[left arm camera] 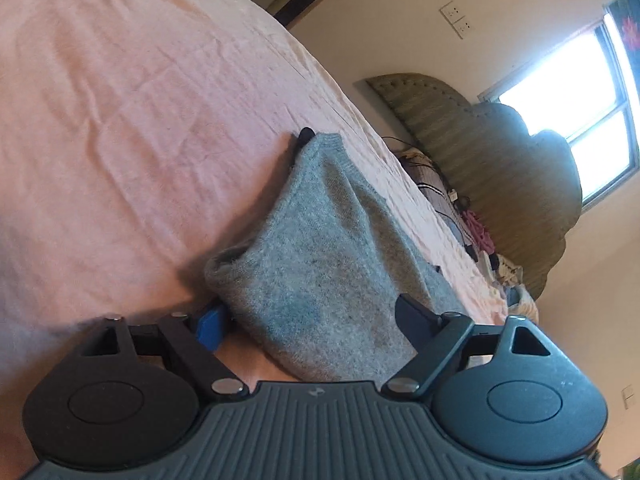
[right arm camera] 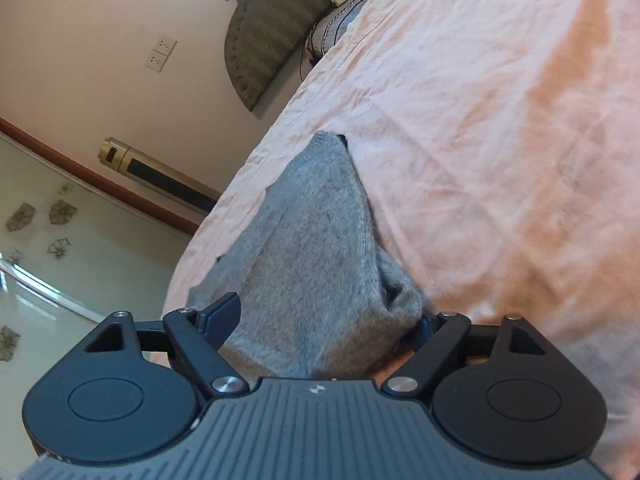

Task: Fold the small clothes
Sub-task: 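Lift the hem with both grippers and fold it over toward the collar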

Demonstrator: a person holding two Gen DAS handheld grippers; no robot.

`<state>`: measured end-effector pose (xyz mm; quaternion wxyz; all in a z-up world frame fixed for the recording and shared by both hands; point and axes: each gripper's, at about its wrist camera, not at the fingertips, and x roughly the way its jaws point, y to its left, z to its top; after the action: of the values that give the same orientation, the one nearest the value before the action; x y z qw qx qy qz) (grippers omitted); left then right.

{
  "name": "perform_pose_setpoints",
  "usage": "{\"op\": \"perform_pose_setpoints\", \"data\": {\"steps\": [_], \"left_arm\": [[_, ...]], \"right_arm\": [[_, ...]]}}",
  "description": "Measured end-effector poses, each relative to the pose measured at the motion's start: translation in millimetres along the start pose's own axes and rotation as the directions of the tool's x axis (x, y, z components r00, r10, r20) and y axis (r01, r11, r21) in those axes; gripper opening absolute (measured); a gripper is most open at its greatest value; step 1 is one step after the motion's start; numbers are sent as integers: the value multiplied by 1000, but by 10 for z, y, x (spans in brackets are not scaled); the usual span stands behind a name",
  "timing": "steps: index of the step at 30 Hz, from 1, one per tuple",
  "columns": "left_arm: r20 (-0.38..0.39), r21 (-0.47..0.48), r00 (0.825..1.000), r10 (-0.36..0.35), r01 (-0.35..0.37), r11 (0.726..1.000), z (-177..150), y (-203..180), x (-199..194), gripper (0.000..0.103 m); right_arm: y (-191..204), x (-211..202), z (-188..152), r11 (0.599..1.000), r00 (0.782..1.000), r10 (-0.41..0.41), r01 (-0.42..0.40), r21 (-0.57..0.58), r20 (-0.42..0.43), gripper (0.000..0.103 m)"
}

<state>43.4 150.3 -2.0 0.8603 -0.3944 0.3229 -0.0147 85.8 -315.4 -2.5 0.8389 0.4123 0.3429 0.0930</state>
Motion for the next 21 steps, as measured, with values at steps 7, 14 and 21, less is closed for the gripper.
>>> {"op": "perform_pose_setpoints", "data": {"steps": [7,14,21], "left_arm": [[-85,-12,992,97,-99,995,96,16,43,4],[-76,53,997,-30,34,998,43,-120,-695,3],[-214,212,976,44,2,977,-474,268,-1457,6]], "right_arm": [[-124,136,-1,998,999,-3,6,68,-53,12],[142,-536,-28,991,989,132,-134,-27,-60,12],[-87,-1341,-477,988,956,95,-124,-91,-277,19]]}}
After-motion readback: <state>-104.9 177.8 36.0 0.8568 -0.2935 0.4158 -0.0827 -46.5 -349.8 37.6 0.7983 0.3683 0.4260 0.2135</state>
